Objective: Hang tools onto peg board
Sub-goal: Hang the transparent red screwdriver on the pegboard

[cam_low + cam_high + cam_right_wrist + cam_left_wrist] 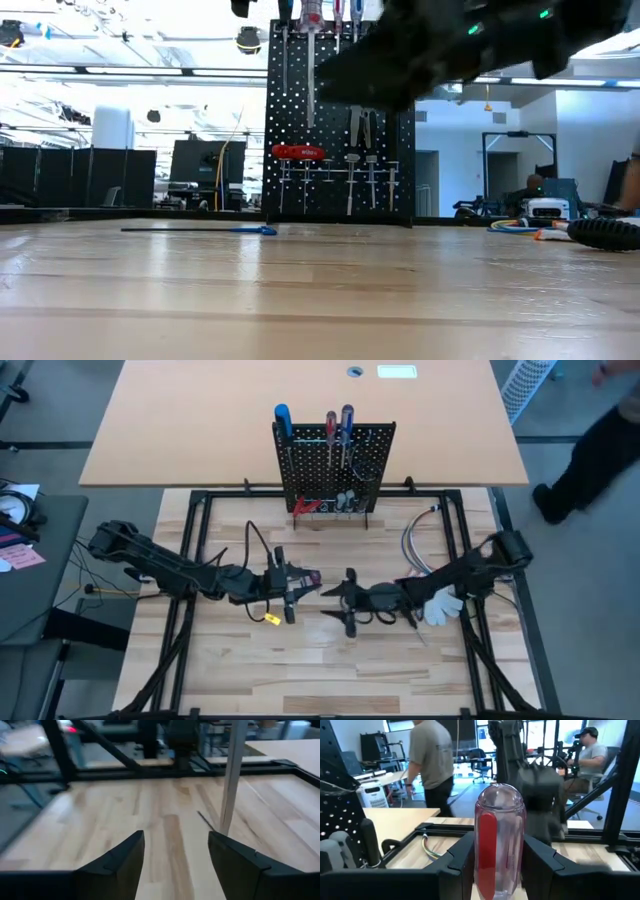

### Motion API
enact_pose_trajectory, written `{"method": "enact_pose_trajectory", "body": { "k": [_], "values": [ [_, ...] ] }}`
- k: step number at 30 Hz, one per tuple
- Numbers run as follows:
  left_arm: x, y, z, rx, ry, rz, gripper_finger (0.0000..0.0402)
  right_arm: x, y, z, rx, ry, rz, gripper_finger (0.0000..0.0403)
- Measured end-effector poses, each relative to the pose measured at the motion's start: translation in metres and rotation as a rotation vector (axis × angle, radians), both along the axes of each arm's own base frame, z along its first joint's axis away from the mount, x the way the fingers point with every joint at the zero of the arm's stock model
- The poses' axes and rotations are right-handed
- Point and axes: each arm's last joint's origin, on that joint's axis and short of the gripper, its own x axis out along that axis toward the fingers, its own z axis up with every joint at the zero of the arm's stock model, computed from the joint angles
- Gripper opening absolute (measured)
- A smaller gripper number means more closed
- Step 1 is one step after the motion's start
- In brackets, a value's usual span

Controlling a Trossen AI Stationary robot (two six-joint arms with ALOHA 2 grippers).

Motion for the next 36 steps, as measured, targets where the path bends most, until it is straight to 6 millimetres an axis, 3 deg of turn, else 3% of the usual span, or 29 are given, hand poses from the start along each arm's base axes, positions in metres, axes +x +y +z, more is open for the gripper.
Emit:
{"method": "enact_pose_trajectory", "body": {
  "k": [9,22,26,30,36],
  "values": [
    [-0.003,-0.007,-0.001,0.035,0.019,0.036,0.0112,0.037,-0.007,-0.023,0.002,0.032,-0.104,0.0196],
    [-0.005,-0.012,-0.001,0.043,0.019,0.056,0.0112,0.039,-0.015,-0.023,-0.010,0.064,-0.128,0.0120],
    [-0.006,-0.013,-0.001,0.041,0.025,0.081,0.0112,0.036,-0.015,-0.031,-0.027,0.149,-0.109,0.0129],
    [-0.006,-0.013,-0.003,0.042,0.043,0.085,0.0112,0.034,-0.019,-0.037,-0.035,0.220,-0.122,0.0166],
    [-0.006,-0.012,-0.003,0.038,0.043,0.096,0.0112,0.038,-0.024,-0.029,-0.031,0.138,-0.129,0.0206]
  ]
}}
